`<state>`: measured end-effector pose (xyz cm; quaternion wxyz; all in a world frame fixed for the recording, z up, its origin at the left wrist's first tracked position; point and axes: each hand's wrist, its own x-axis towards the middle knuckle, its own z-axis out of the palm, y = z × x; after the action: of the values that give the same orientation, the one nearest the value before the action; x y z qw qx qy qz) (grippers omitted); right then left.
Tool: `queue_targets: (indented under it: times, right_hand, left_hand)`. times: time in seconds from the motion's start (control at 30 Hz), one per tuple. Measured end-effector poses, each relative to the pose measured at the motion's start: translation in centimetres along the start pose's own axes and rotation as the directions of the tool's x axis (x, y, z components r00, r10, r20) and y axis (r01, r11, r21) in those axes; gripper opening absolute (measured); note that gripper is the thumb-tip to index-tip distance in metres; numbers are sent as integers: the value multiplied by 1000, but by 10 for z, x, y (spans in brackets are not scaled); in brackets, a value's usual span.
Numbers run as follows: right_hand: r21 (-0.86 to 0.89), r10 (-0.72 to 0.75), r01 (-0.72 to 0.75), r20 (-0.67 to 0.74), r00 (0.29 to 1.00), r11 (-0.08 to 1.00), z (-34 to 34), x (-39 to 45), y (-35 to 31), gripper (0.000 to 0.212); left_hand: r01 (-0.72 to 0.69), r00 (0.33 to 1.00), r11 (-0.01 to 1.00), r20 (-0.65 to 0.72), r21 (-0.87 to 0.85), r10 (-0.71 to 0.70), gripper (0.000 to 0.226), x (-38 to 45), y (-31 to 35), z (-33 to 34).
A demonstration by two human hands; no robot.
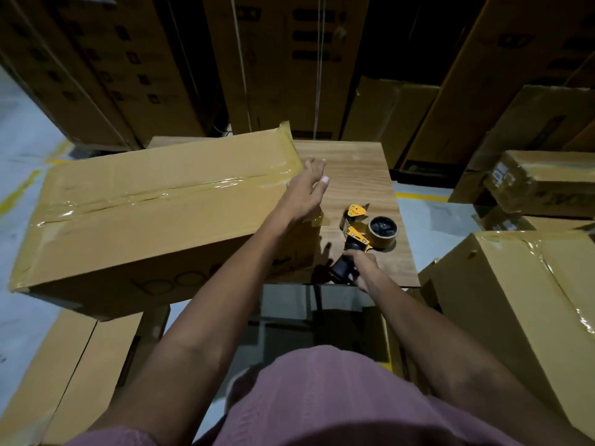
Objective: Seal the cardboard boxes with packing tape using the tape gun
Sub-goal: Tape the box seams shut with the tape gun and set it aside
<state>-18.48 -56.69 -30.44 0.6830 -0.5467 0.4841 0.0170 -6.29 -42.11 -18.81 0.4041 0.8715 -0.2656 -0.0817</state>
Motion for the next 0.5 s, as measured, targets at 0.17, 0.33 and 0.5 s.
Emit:
queue_targets:
  times: [0.17,0.33,0.5]
  right_hand:
    - [-158,-110,77,-212,971,984,19,8,-24,57]
    - [-171,-507,508,52,860,844,43,-87,-66,49]
    - [-356,-583,682,355,731,639,48,-110,-64,50]
  left_hand:
    - [17,970,997,-243,69,0,48,-2,1,1]
    - [201,926,952,-362,231,-108,26,2,-11,3]
    - [202,936,861,-352,467,-29,17,11,-14,-17]
